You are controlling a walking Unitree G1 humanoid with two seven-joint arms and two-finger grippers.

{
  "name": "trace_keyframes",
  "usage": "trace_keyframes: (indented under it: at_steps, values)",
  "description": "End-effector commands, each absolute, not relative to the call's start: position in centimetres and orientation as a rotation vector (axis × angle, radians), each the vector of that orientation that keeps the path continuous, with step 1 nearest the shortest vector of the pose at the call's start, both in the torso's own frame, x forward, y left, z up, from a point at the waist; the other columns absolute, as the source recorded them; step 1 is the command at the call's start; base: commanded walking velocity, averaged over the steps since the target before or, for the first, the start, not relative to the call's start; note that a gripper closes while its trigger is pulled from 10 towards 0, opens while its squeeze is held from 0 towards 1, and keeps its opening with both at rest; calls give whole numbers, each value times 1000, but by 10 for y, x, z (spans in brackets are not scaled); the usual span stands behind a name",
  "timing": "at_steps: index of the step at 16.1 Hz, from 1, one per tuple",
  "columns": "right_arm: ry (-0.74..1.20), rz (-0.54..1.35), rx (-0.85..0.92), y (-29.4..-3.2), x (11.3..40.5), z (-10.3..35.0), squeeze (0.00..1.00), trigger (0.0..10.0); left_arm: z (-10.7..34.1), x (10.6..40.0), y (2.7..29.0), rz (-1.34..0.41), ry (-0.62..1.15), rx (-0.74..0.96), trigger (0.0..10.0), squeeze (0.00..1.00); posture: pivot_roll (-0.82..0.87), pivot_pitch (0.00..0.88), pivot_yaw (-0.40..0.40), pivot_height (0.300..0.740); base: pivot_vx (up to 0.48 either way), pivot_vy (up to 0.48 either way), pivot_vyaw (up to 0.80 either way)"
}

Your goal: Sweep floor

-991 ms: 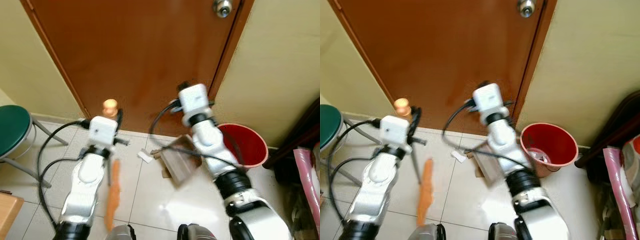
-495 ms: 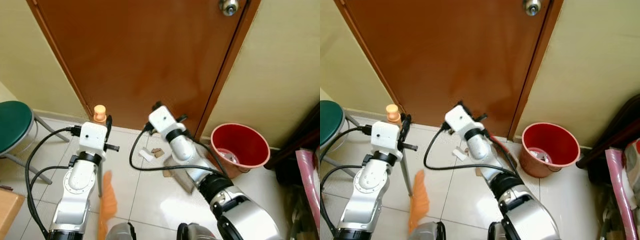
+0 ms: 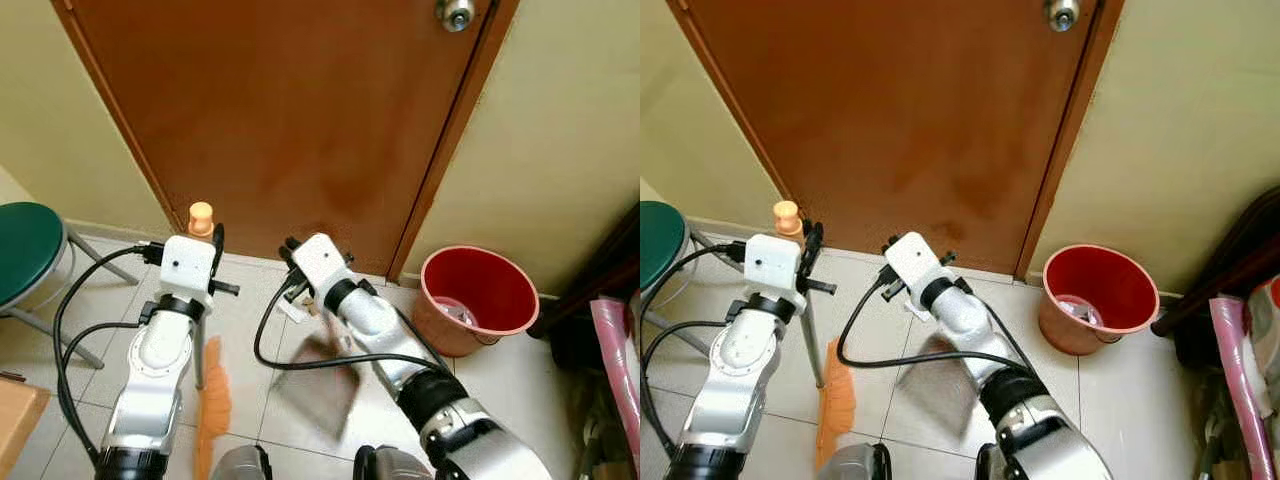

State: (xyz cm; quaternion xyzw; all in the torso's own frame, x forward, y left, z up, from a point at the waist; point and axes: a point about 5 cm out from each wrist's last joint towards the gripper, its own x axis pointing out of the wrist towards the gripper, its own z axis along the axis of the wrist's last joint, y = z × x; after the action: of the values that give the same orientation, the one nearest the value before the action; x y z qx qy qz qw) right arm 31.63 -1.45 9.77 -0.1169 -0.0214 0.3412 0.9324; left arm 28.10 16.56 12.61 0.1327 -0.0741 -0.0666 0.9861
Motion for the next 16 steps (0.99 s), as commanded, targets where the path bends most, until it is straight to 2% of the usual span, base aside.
trace_keyframes:
  at_steps: [1, 7, 9, 13, 15, 16]
  values:
    - [-82, 694, -198, -19, 321, 112, 0, 10000, 128, 283, 165, -138, -161, 269, 10000, 0, 104, 130, -5, 740, 0, 0, 0]
    - [-228, 527, -73, -65, 349, 176, 0, 10000, 127, 290, 156, -143, -171, 246, 10000, 0, 71, 109, -14, 740, 0, 0, 0]
    - [-310, 382, -101, -86, 356, 194, 0, 10000, 126, 292, 154, -145, -172, 242, 10000, 0, 63, 101, -20, 740, 0, 0, 0]
    - [-273, 152, -135, -109, 357, 175, 0, 10000, 125, 297, 151, -152, -176, 250, 10000, 0, 74, 91, -25, 740, 0, 0, 0]
    - [-270, 105, -208, -110, 354, 167, 0, 10000, 126, 299, 150, -152, -180, 247, 10000, 0, 76, 90, -24, 740, 0, 0, 0]
    - [-288, 124, -275, -103, 349, 158, 0, 10000, 125, 299, 148, -159, -177, 246, 10000, 0, 73, 88, -19, 740, 0, 0, 0]
